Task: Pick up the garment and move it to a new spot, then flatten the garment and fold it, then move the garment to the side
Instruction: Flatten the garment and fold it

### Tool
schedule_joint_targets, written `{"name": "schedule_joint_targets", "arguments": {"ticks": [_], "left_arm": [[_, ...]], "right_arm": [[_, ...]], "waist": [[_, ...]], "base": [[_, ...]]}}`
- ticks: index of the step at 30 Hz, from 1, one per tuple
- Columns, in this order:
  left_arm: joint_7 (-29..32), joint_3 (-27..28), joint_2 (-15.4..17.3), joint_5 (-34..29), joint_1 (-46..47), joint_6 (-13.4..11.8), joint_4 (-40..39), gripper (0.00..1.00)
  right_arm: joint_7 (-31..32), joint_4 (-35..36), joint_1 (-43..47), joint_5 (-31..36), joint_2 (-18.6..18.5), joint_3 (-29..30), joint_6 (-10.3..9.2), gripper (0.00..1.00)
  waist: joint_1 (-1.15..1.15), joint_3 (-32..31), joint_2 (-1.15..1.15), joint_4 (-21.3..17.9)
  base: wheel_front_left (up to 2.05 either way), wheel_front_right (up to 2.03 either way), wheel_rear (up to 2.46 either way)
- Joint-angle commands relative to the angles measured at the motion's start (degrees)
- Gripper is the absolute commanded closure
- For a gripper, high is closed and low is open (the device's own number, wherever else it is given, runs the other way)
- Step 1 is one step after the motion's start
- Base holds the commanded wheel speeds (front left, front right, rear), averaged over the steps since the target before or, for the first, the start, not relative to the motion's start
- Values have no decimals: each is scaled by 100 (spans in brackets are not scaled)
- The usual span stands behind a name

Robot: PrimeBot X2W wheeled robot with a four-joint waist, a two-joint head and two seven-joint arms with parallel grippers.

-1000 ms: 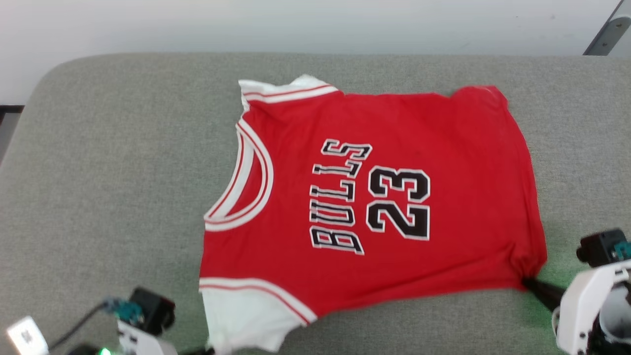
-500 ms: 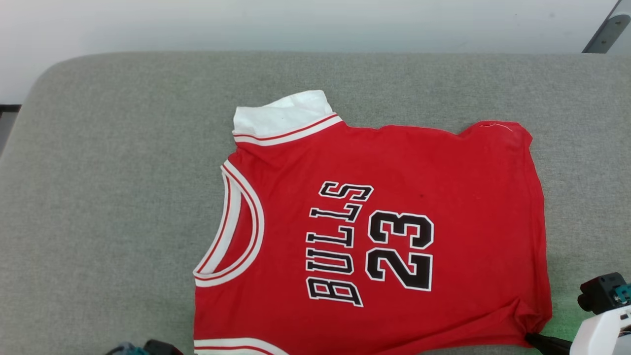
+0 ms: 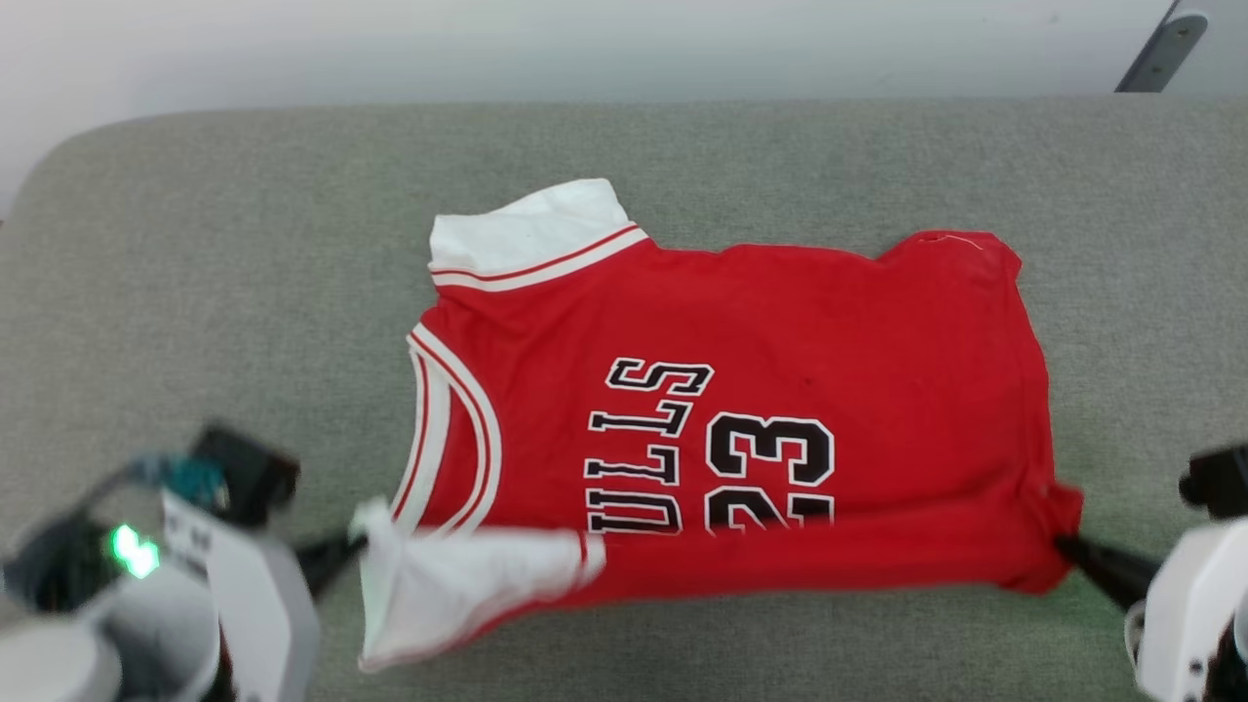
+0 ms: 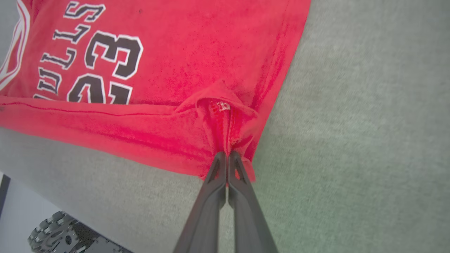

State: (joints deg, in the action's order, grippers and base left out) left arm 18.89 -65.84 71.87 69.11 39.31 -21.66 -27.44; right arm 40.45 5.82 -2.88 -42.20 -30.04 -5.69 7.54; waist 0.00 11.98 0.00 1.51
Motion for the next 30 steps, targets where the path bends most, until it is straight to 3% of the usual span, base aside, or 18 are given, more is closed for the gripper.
{"name": "schedule_joint_targets", "arguments": {"ticks": [1, 10, 16, 21, 28, 30], "left_arm": [[101, 86, -109, -126, 263, 178, 150, 100], [555, 147, -1145, -478, 1302, 1401, 1980, 100], [626, -29, -1919, -500, 1557, 2064, 3423, 100], [768, -174, -2443, -356, 1549, 2394, 4465, 100], [965, -318, -3003, -145, 1457, 2667, 5624, 100], [990, -296, -3131, -39, 1469, 2697, 5860, 86]], "right_arm": [[17, 9, -222, 106, 61, 52, -11, 100], [35, -771, -1247, 585, 406, -225, -11, 100], [86, -1394, -1719, 645, 554, -525, -10, 100], [146, -1707, -1954, 597, 630, -806, -10, 100], [228, -1977, -2182, 618, 680, -1048, -10, 100], [235, -2035, -2227, 598, 700, -1069, -10, 100]], "waist": [[0, 41, 0, -53], [0, 194, 0, -165], [0, 308, 0, -196], [0, 367, 0, -222], [0, 400, 0, -240], [0, 387, 0, -230]], "base": [[0, 0, 0], [0, 0, 0], [0, 0, 0], [0, 0, 0], [0, 0, 0], [0, 0, 0]]}}
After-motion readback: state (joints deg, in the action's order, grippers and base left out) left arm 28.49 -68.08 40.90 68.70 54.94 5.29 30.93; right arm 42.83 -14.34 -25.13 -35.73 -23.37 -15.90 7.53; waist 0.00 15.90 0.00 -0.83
